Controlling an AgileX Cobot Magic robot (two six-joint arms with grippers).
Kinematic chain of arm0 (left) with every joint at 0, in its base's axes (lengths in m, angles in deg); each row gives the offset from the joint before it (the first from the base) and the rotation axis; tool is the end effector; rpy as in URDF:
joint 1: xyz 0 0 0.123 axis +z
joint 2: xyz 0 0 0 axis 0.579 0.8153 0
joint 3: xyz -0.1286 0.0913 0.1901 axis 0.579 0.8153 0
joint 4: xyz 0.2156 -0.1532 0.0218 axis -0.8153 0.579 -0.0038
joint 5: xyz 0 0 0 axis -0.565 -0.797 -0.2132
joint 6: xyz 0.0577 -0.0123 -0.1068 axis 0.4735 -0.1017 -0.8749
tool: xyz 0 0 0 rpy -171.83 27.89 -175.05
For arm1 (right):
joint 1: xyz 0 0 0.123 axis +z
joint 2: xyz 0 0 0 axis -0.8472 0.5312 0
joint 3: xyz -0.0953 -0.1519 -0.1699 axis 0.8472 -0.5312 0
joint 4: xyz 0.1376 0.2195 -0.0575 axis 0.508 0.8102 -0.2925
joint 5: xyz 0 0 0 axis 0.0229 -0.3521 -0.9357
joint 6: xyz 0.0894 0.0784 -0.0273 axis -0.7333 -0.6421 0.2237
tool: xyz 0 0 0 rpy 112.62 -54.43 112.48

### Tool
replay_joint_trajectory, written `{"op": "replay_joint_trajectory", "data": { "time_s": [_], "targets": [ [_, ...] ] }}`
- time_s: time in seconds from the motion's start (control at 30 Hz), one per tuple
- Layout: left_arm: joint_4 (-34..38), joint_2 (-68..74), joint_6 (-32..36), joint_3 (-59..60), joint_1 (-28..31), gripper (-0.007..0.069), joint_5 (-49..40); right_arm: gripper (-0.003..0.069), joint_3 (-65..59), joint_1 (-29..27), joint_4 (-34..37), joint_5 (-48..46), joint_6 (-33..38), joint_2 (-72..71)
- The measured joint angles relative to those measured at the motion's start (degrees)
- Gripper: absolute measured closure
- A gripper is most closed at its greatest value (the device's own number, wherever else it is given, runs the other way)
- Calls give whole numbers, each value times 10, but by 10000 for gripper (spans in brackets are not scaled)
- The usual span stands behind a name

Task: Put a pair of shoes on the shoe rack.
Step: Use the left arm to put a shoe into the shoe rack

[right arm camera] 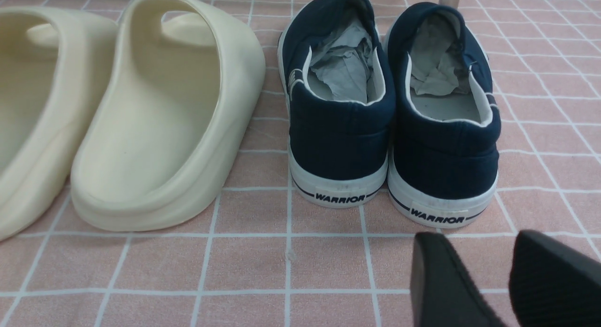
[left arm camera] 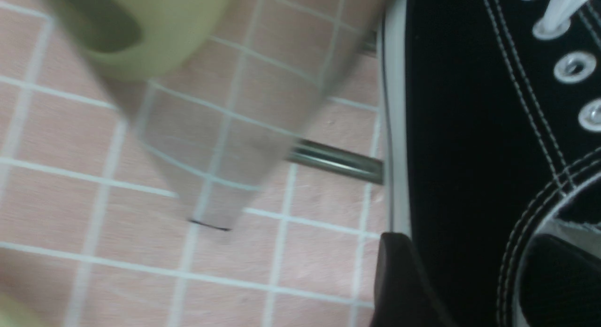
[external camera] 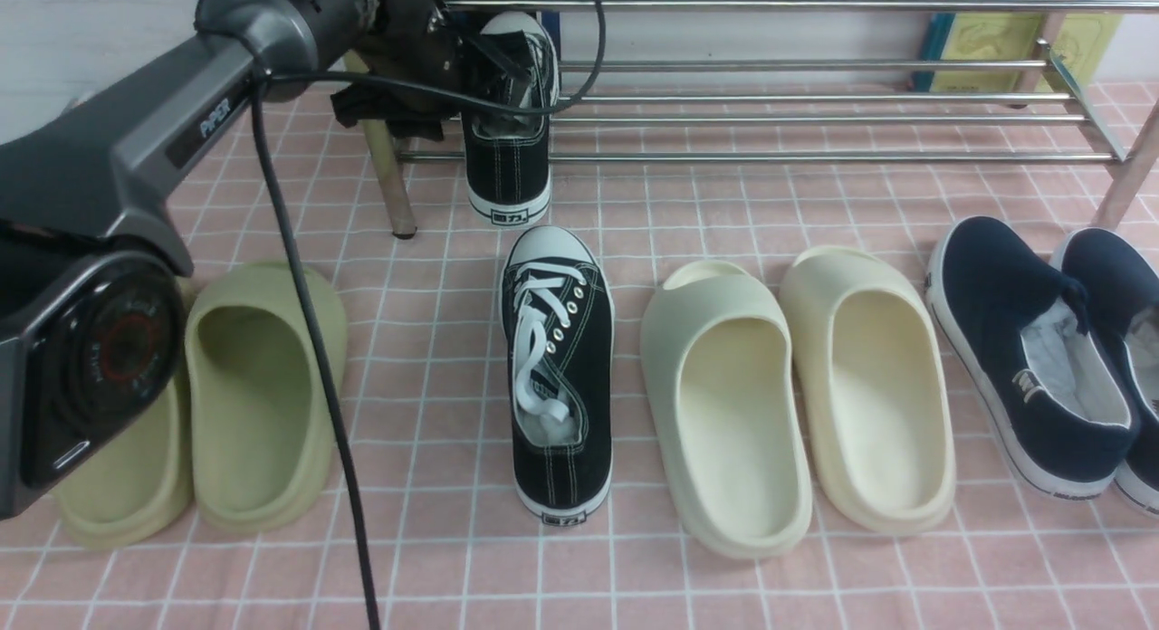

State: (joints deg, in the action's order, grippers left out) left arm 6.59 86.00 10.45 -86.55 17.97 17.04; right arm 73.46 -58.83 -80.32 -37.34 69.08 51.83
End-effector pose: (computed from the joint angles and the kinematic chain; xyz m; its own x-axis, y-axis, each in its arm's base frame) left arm 0.5060 -0.1495 0.2305 -0.7238 -0.2439 -0.6454 -0.0851 0.9598 -0.2673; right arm 0.1348 -0.0038 0.1672 -0.2756 0.0334 -0.9607 0.0372 0.9990 0.0240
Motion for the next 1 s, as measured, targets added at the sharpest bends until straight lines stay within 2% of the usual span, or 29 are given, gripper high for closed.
{"op": "replay_joint_trajectory", "data": {
  "time_s": [0.13,0.17,0.23,0.27,0.3,0.33,0.37,0.4,0.47,0.67,0.87,1.0],
  "targets": [
    [-16,-41,93,-1,9,268,-29,419,0,0,0,0,0,0],
    [-20,-64,136,-2,11,315,-62,419,0,0,0,0,0,0],
    [-21,-73,151,-3,12,344,-79,419,0,0,0,0,0,0],
    [-16,-83,177,-3,12,424,-119,419,0,0,0,0,0,0],
    [-15,-85,179,-3,12,433,-124,419,0,0,0,0,0,0],
    [5,-87,198,9,12,522,-148,419,0,0,0,0,0,0],
    [8,-87,200,12,12,522,-148,419,0,0,0,0,0,0],
    [37,-87,219,40,11,587,-150,419,0,0,0,0,0,0],
    [72,-84,240,83,8,615,-133,419,0,0,0,0,0,0],
    [117,-66,266,178,-32,622,17,419,0,0,0,0,0,0],
    [110,-54,214,171,-36,622,48,419,0,0,0,0,0,0],
    [70,-52,174,153,-22,622,54,419,0,0,0,0,0,0]
  ]
}}
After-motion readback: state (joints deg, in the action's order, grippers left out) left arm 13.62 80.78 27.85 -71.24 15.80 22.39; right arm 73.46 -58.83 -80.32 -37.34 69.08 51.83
